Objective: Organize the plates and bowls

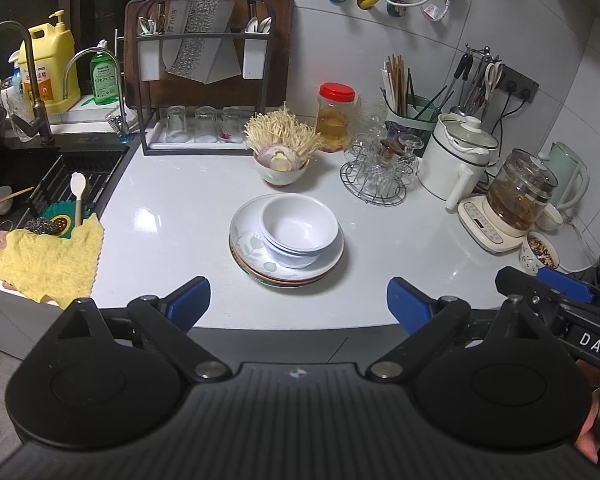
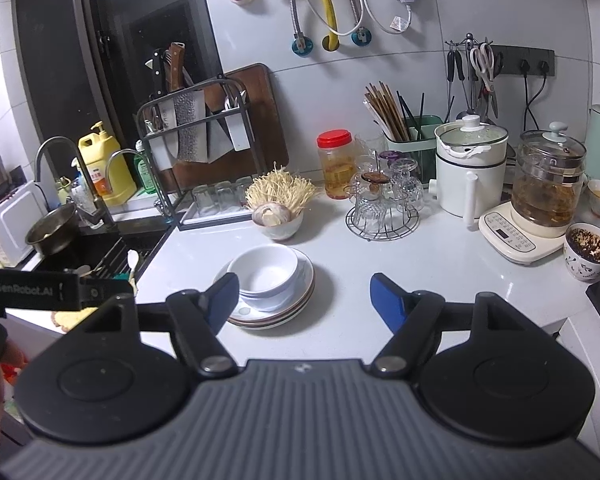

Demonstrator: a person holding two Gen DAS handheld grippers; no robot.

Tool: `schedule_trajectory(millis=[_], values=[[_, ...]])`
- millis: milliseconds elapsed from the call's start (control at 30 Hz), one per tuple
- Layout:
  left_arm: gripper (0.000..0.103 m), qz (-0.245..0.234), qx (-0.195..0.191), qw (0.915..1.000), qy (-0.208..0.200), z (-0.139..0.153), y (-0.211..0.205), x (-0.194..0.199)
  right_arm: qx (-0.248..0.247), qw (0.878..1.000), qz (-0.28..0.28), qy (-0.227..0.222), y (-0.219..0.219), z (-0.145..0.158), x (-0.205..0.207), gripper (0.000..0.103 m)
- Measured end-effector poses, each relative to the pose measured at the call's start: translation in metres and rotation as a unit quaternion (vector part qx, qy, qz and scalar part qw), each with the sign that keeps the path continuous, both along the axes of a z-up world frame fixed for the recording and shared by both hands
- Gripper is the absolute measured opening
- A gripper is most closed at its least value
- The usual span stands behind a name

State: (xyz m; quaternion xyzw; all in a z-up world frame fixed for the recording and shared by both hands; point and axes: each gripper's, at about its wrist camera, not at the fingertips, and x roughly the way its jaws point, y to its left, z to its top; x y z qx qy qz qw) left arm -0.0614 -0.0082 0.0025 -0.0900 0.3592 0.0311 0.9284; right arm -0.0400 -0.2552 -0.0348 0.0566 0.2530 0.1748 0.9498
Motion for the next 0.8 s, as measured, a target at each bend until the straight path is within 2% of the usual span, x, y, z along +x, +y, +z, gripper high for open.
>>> schedule_trajectory(millis=[67, 133, 167, 200, 233, 800], values=[[0.098, 0.002, 0.002, 1.0000, 0.001, 0.0001, 0.0006, 0.0001, -0.001, 1.000, -0.001, 0.000, -0.0001, 0.0001, 0.0005, 0.075], [0.099, 0.004, 0.003, 1.0000, 0.004, -0.0007, 0.0011, 0.0008, 0.002, 1.000, 0.001, -0.002, 0.0000, 0.0004, 0.0000, 0.086], [0.099, 0.004, 0.003, 1.0000, 0.005, -0.0012, 0.0011, 0.0007, 0.003, 1.000, 0.002, -0.003, -0.0002, 0.0009, 0.0003, 0.088], [0.099, 0.004, 0.003, 1.0000, 0.006, -0.0018, 0.0013, 0.0008, 0.001, 1.000, 0.002, -0.003, 0.0002, 0.0014, 0.0006, 0.097], [0.099, 0.005, 0.004, 0.9999, 0.007, -0.0024, 0.0012, 0.0010, 0.000, 1.000, 0.002, -0.005, 0.0002, 0.0016, 0.0008, 0.103], [0.099, 0.038, 0.028, 0.9988, 0.016, -0.0058, -0.0003, 0.0020, 0.005, 1.000, 0.009, 0.015, -0.0017, -0.0032, 0.0075, 0.103]])
